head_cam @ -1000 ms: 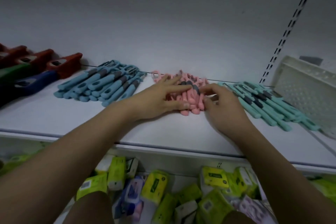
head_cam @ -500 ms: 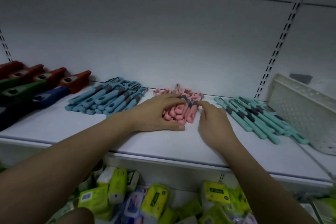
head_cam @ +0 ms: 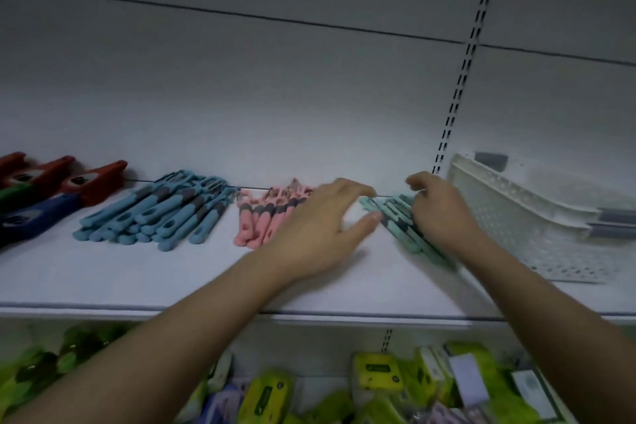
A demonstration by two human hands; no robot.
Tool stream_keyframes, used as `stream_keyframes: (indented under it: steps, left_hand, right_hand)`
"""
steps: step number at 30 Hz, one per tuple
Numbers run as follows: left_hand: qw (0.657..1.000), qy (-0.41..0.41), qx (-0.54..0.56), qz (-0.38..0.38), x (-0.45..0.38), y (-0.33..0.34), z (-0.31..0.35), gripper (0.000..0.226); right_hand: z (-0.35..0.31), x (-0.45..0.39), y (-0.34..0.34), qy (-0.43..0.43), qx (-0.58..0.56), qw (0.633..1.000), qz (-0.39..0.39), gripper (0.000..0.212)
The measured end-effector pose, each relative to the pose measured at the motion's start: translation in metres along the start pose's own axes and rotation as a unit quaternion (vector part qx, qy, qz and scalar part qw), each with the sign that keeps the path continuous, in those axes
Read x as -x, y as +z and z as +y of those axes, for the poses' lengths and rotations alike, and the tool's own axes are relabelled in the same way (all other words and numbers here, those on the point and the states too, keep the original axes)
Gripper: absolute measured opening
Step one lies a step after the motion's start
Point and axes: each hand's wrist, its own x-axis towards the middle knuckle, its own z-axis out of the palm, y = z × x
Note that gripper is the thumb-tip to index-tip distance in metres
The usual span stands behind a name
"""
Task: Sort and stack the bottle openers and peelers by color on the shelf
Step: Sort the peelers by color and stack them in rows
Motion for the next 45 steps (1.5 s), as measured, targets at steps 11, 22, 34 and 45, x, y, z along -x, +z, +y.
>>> stream_keyframes:
  steps: [11, 22, 34, 45]
  left_hand:
    - [0.951, -0.125, -0.072, -0.274, -0.073, 0.115, 0.044, 0.112]
    - [0.963, -0.047, 0.061, -0.258, -0.106, 0.113, 0.0, 0.098]
    - [0.974, -0.043, 0.019, -0.221, -0.103, 0.131, 0.004, 0.084]
    - [0.984, -0.046, 0.049, -0.167, -0.095, 0.118, -0.004, 0.08]
  right_hand:
    - [0.102, -0.001, -0.031, 0.157, 0.053, 0.986, -0.005, 0.04]
    - [0.106, -0.037, 0.003, 0.097, -0.163, 0.981, -0.04, 0.033]
    - [0.136, -0.037, 0.005, 0.127, -0.022, 0.988, 0.087, 0.019]
    - [0.122, -0.026, 0.003, -0.028, -0.074, 0.996, -0.048, 0.023]
